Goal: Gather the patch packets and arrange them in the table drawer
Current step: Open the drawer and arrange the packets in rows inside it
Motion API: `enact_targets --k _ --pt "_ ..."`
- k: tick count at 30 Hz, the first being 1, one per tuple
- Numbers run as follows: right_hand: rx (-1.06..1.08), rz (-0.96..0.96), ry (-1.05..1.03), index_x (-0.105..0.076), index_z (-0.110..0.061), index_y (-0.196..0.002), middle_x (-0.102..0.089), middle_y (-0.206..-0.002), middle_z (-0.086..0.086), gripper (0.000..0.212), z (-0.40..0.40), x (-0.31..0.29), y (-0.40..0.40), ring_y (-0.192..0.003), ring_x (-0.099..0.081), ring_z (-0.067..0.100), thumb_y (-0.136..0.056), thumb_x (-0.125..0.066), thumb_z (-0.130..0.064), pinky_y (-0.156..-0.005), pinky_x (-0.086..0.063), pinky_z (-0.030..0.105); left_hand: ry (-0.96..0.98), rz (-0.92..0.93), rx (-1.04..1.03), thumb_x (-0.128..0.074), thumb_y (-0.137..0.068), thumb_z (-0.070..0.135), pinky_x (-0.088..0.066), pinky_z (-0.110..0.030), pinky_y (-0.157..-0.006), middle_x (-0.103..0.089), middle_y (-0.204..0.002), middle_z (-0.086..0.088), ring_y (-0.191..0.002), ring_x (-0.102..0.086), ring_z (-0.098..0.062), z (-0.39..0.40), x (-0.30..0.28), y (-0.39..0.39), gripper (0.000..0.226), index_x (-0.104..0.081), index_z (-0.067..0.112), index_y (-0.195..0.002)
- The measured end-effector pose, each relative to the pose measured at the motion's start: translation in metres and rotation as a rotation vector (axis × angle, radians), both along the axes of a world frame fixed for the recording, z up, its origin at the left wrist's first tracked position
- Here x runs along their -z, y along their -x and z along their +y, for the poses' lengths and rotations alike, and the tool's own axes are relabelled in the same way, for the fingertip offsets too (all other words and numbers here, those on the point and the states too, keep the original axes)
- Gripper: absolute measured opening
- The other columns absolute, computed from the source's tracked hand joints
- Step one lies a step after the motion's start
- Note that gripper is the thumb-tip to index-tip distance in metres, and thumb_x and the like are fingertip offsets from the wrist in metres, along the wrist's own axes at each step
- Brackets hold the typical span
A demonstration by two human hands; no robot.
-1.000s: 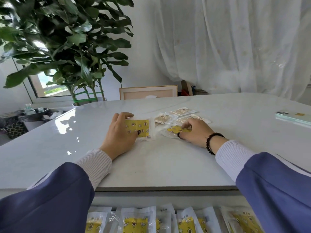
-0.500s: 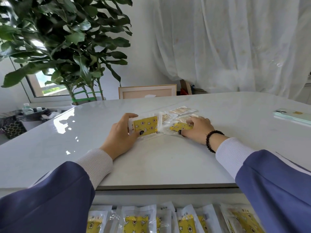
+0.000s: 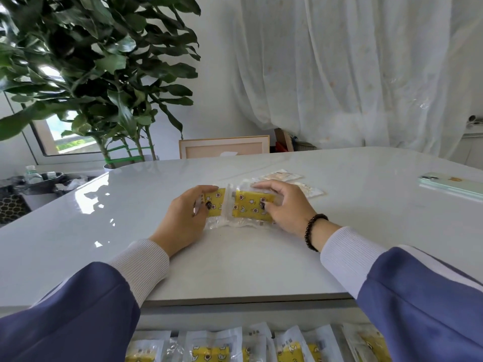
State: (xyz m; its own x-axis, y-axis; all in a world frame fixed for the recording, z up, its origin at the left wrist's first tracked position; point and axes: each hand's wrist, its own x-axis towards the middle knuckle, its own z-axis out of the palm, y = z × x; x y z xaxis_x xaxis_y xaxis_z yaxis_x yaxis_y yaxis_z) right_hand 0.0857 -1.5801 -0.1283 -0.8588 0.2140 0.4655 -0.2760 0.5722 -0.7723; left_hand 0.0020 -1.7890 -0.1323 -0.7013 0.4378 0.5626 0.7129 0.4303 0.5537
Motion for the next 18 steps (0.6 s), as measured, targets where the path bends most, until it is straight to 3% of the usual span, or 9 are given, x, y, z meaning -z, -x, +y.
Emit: enact_targets --k 2,4,7,10,12,14,18 --pt "0.027 0.014 -0.053 -0.066 -0.027 -0.108 -0.059 -0.116 -0.004 0.042 -0.009 0.001 0.006 -0.108 -0.054 0.012 -0.086 -0.056 0.007 -0.087 -0.049 0.017 -0.058 -0.001 0.017 -0.053 -0.093 0.006 -0.052 -0.03 -0.088 -0.064 -0.105 0.006 -0.095 -0.062 -0.015 0.0 -0.001 -0.002 0.032 -0.063 0.022 -0.118" --pt "0.024 0.03 -0.109 -0.067 -0.025 -0.108 -0.059 -0.115 -0.001 0.042 -0.02 0.001 0.013 -0.108 -0.053 0.014 -0.085 -0.056 0.008 -0.095 -0.047 0.026 -0.078 0.011 0.029 -0.065 -0.089 0.019 -0.054 -0.034 -0.085 -0.066 -0.102 0.008 -0.094 -0.064 -0.015 -0.001 -0.001 -0.004 0.027 -0.063 0.025 -0.115" --pt "0.046 0.043 -0.228 -0.061 -0.018 -0.122 -0.051 -0.118 0.004 0.042 -0.03 0.0 0.021 -0.106 -0.05 0.016 -0.086 -0.057 0.002 -0.095 -0.041 0.022 -0.044 0.008 -0.026 -0.08 -0.075 0.025 -0.049 -0.017 -0.07 -0.062 -0.096 0.011 -0.083 -0.061 -0.007 -0.001 -0.001 -0.003 0.043 -0.056 0.026 -0.111" --pt "0.361 0.067 -0.32 -0.044 -0.01 -0.137 -0.04 -0.138 0.012 0.051 0.001 -0.004 0.029 -0.123 -0.044 0.027 -0.089 -0.06 -0.019 -0.104 -0.038 0.035 -0.022 0.021 -0.066 -0.077 -0.079 0.016 -0.041 -0.007 -0.058 -0.057 -0.097 0.008 -0.076 -0.057 -0.006 0.001 -0.002 -0.002 0.043 -0.047 0.023 -0.109" --pt "0.537 -0.18 -0.35 -0.034 -0.011 -0.143 -0.029 -0.15 0.011 0.06 0.033 -0.005 0.027 -0.136 -0.031 0.028 -0.091 -0.055 -0.034 -0.109 -0.032 0.04 -0.022 0.026 -0.074 -0.07 -0.084 0.011 -0.041 -0.007 -0.058 -0.057 -0.101 0.004 -0.077 -0.056 -0.009 0.0 -0.002 -0.001 0.038 -0.044 0.024 -0.108" --pt "0.513 -0.483 -0.437 -0.031 -0.018 -0.145 -0.024 -0.155 0.006 0.063 0.051 -0.003 0.022 -0.142 -0.023 0.026 -0.091 -0.046 -0.047 -0.114 -0.025 0.044 -0.012 0.045 -0.088 -0.063 -0.088 0.009 -0.039 -0.008 -0.058 -0.058 -0.103 0.002 -0.079 -0.055 -0.014 0.0 -0.001 0.001 0.033 -0.043 0.025 -0.109" --pt "0.433 -0.591 -0.667 -0.033 -0.027 -0.145 -0.033 -0.151 0.0 0.07 0.044 0.004 0.026 -0.138 -0.031 0.026 -0.087 -0.03 -0.066 -0.113 -0.021 0.051 0.0 0.07 -0.132 -0.046 -0.092 0.0 -0.035 -0.012 -0.068 -0.057 -0.109 -0.002 -0.089 -0.049 -0.015 -0.003 0.003 0.01 0.037 -0.053 0.023 -0.119"
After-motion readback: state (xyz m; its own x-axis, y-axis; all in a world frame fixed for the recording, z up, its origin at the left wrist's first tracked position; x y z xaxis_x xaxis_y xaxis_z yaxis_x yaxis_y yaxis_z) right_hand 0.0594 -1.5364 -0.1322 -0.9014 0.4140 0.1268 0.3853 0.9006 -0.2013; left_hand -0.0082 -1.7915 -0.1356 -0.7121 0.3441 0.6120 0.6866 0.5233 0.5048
